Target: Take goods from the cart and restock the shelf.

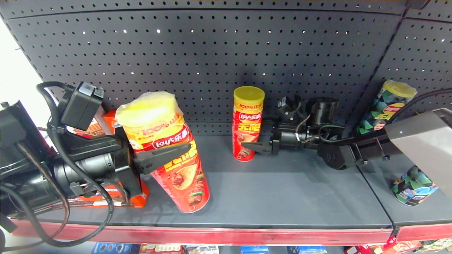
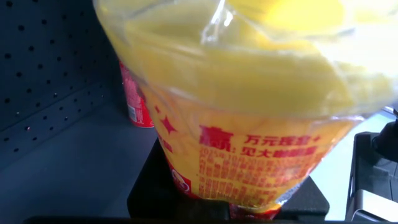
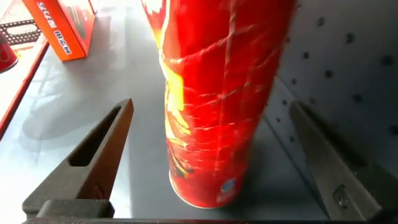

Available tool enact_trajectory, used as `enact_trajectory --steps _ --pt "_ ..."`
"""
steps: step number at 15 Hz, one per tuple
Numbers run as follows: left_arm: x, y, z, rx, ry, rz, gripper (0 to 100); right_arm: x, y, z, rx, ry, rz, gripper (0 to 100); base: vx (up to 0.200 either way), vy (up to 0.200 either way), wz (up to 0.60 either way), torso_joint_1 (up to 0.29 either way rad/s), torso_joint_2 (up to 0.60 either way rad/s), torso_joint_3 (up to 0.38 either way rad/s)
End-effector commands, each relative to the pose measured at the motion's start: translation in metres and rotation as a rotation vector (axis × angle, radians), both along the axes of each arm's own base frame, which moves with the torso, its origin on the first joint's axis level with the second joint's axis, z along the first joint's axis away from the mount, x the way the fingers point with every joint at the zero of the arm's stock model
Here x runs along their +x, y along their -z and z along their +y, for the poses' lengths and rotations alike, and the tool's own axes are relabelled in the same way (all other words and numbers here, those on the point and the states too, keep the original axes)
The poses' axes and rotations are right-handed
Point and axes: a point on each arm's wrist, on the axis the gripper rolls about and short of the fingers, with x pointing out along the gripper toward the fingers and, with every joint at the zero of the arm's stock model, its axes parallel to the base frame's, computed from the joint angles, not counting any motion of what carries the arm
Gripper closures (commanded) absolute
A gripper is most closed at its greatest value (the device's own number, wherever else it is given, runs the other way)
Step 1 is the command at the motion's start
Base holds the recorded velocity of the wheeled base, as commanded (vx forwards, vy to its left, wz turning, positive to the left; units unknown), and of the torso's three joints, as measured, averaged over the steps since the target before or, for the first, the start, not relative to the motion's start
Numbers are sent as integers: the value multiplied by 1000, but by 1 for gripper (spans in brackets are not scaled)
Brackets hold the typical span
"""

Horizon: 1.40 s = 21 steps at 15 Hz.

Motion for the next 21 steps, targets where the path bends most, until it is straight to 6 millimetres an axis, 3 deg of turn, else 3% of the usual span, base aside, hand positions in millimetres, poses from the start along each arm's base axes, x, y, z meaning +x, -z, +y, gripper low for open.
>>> enact_trajectory --steps 1,7,8,15,21 --pt "0 2 2 2 -8 6 100 3 9 7 -5 -11 12 0 0 0 0 0 0 0" --pt "0 3 4 3 -18 11 100 19 16 13 10 -16 8 0 0 0 0 0 0 0" --pt "0 3 4 3 -20 11 100 18 16 14 13 -49 5 100 0 0 0 0 0 0" --pt "-2 8 6 10 -23 28 100 15 12 14 15 -52 7 100 0 0 0 0 0 0" --pt "-3 9 6 10 -21 28 100 -20 -16 15 25 -43 -16 100 0 0 0 0 0 0"
